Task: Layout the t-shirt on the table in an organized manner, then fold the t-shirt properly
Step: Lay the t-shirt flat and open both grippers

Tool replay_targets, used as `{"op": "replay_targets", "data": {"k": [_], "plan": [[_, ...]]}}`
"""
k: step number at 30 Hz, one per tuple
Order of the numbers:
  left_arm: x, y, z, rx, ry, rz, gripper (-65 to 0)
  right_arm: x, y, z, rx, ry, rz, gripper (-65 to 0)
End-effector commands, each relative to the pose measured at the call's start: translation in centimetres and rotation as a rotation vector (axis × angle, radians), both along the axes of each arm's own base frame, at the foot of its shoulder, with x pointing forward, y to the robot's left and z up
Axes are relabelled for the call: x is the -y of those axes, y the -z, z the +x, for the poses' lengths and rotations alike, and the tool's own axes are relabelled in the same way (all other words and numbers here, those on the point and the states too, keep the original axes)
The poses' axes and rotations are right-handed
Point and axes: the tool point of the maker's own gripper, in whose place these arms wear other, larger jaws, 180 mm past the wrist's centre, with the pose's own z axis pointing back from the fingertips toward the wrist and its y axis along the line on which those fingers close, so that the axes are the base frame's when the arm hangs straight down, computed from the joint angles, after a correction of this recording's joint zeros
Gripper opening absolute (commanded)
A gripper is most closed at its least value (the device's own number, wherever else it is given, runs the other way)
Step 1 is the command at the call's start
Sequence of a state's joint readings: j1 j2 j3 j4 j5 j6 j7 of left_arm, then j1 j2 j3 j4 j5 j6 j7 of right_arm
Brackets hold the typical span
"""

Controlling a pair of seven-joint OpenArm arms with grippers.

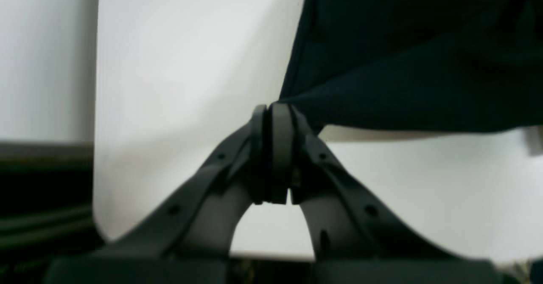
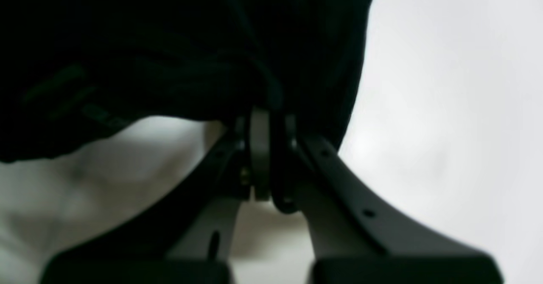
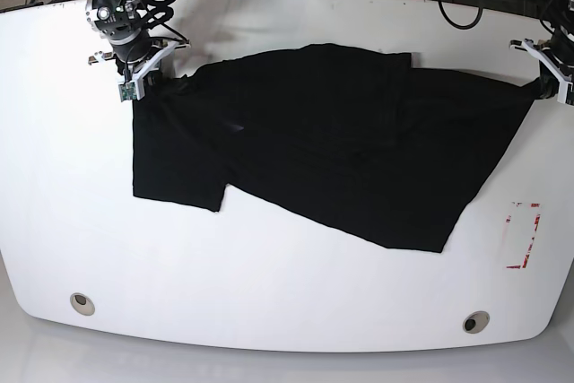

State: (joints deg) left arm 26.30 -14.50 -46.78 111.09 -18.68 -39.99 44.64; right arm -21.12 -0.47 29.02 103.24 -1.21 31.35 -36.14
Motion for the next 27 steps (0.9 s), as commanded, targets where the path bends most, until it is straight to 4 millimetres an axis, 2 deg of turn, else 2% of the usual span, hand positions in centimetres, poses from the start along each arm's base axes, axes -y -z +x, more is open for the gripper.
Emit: {"op": "replay_targets", "data": {"k": [1,3,4,5,6,9,12,17,20,27], "plan": [[-0.1,-0.9,0.1,0.021,0.016,0.017,-65.0,0.4,-0.6,-0.1,0.019,0.000,-0.013,-60.9],[-0.1,-0.7,-0.2,0.012,0.016,0.016,-65.0,0.4,-0.4,-0.5,0.010,0.000,-0.013,-54.4],[-0.1,-0.6,-0.4,0.005,0.016,0.016,-65.0,0.4,-0.3,-0.8,0.004,0.001,-0.014,-48.0],[-0.1,-0.6,-0.4,0.005,0.016,0.016,-65.0,0.4,-0.3,-0.8,0.002,0.001,-0.014,-46.0],[-0.2,-0.6,-0.5,0.004,0.015,0.017,-65.0,0.4,-0.2,-1.1,-0.004,0.001,-0.014,-40.0],[-0.3,-0.4,-0.9,-0.009,0.013,0.018,-65.0,0.5,0.0,-1.6,-0.015,0.002,-0.015,-28.4],[-0.6,-0.4,-1.4,-0.017,0.003,0.024,-65.0,0.5,0.3,-2.2,-0.030,0.002,-0.015,-21.4],[-0.8,-0.4,-1.5,-0.016,-0.001,0.026,-65.0,0.4,0.6,-2.9,-0.044,0.004,-0.007,-20.5],[-0.8,-0.4,-1.5,-0.017,-0.002,0.027,-62.1,-0.1,0.6,-3.2,-0.036,0.011,0.030,-20.5],[-0.8,-0.4,-1.5,-0.018,-0.002,0.027,-39.4,-0.5,0.1,-4.3,-0.034,0.019,0.067,-20.5]]}}
